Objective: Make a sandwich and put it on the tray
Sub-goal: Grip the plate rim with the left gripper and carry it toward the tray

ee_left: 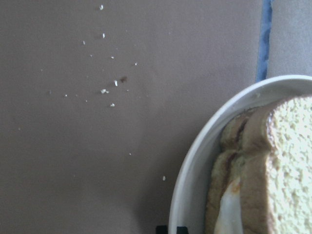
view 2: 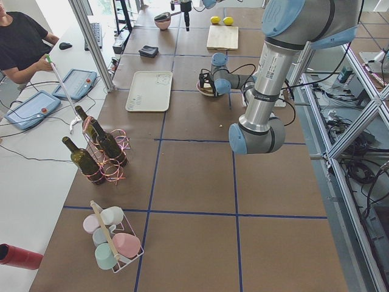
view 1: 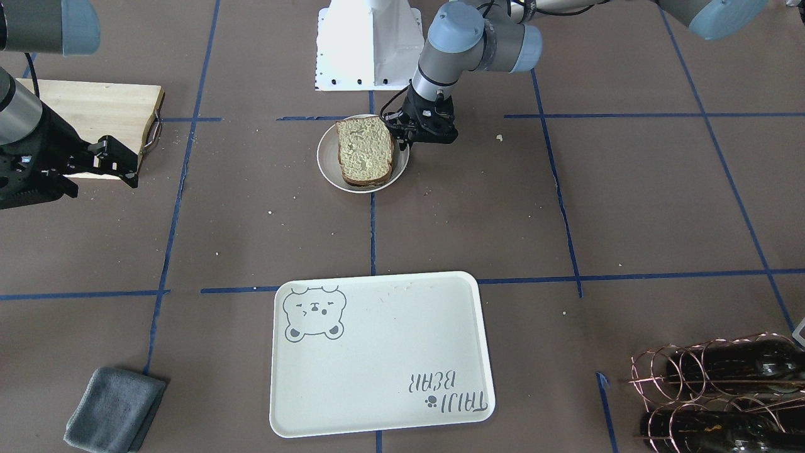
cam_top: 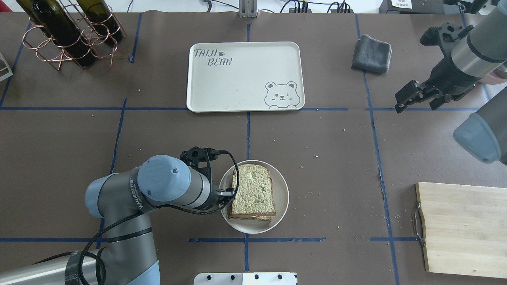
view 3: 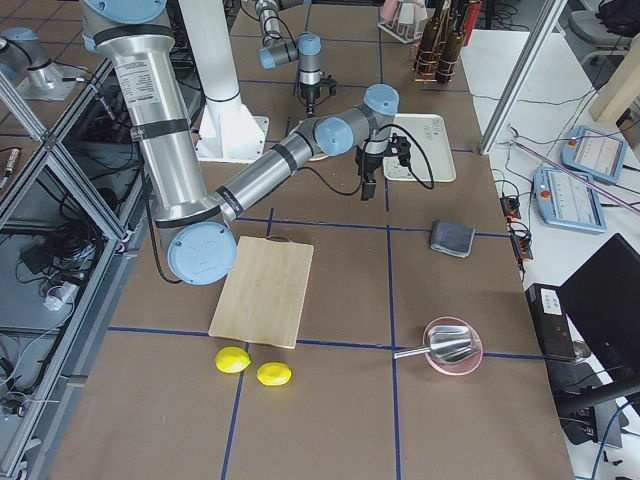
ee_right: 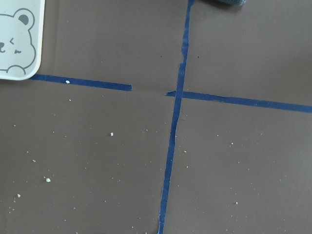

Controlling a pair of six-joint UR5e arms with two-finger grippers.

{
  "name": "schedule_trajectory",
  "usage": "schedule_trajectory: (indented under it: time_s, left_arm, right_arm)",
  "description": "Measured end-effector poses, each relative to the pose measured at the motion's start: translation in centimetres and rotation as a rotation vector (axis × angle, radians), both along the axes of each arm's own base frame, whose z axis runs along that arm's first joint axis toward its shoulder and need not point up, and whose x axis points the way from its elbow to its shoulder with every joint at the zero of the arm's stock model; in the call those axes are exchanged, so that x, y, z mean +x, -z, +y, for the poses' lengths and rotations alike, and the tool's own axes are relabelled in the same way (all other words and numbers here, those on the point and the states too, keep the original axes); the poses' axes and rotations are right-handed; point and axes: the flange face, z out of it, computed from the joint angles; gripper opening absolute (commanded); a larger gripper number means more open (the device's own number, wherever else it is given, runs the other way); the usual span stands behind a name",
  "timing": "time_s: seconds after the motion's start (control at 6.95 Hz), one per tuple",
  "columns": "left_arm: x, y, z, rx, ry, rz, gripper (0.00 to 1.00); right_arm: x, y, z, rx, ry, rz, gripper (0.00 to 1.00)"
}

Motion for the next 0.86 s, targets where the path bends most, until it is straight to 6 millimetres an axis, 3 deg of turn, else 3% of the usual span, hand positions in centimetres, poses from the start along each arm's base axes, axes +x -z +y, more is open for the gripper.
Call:
schedule_trajectory:
  time_s: [0.14,0.43,0.72,0.86]
  left_arm:
    - [-1.1,0.8,-0.7,0.003,0.008,0.02,0.0]
    - [-4.7,2.8,-4.3,-0.035,0.009,0.078,0.0]
    - [-7.7,3.7,-8.5,-0.134,0.096,0.148,0.0]
    - [-8.0,3.5,-10.4,-0.233,0.173,0.201,0.0]
  right_arm:
    - [0.4,-0.2,-0.1,-0.001,-0.004,0.0,1.0]
    - [2.6,-2.1,-0.3,0.018,0.01,0.016,1.0]
    - [6.6,-6.2,-0.9,0.056,0.051,0.048,1.0]
    - [8.7,-8.5,-1.3,0.07,0.07,0.063,1.0]
